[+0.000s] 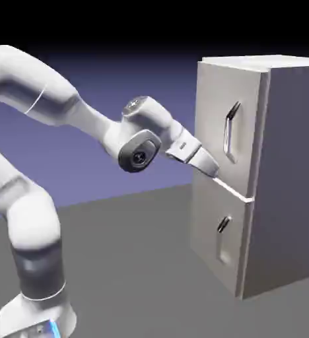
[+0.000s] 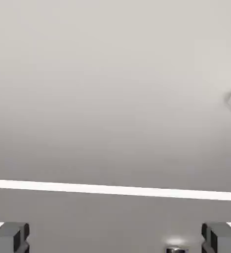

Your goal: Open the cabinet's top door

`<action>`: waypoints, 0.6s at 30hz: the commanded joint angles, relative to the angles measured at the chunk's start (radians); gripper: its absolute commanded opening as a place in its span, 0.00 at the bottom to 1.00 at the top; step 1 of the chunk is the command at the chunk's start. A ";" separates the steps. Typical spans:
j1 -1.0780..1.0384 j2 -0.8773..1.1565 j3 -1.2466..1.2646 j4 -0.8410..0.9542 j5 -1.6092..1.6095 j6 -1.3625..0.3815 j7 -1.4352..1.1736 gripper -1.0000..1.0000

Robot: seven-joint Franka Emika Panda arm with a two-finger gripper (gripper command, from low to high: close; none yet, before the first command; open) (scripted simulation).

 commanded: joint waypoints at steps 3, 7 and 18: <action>0.031 -0.021 -0.039 0.010 -0.131 -0.007 -0.043 0.50; 0.073 -0.049 -0.091 0.023 -0.304 -0.016 -0.099 0.50; 0.187 -0.126 -0.233 0.060 -0.783 -0.042 -0.255 0.50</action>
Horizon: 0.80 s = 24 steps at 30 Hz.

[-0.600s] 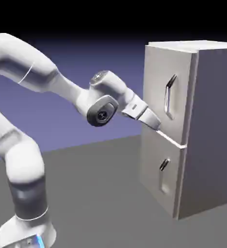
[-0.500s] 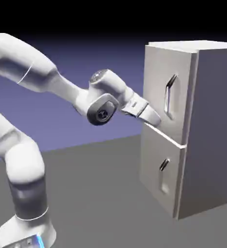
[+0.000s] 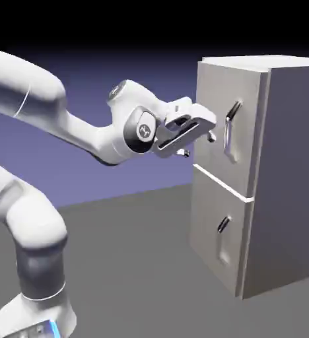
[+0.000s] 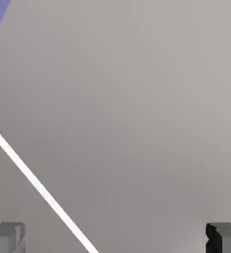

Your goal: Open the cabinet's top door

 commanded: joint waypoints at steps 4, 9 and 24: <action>0.042 -0.028 -0.052 0.013 -0.174 -0.009 -0.057 0.50; 0.093 -0.063 -0.117 0.030 -0.391 -0.021 -0.128 0.50; 0.249 -0.168 -0.311 0.080 -1.044 -0.056 -0.340 0.50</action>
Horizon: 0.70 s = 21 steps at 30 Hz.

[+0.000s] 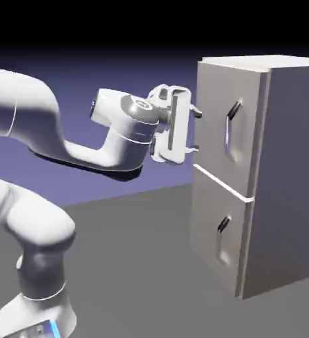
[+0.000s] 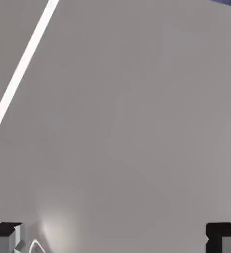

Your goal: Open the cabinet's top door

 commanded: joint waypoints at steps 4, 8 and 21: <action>0.042 -0.028 -0.052 0.013 -0.174 -0.009 -0.057 0.50; 0.083 -0.056 -0.104 0.027 -0.348 -0.019 -0.113 0.50; 0.218 -0.147 -0.272 0.070 -0.913 -0.049 -0.298 0.50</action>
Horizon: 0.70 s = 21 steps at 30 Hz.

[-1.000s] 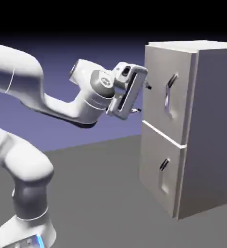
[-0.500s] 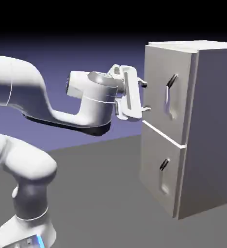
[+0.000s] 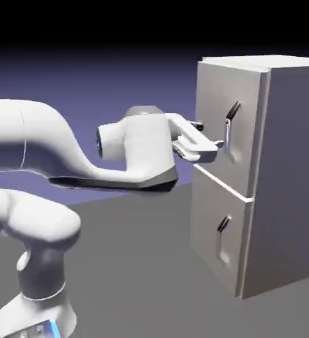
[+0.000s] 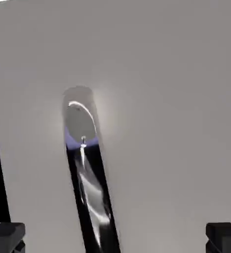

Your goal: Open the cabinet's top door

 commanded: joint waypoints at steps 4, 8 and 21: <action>0.052 0.011 -0.041 0.030 -0.075 -0.016 -0.015 0.50; 0.186 0.091 -0.116 0.121 -0.105 -0.061 0.011 0.50; -0.193 0.104 0.261 -0.103 0.213 -0.232 -0.012 0.00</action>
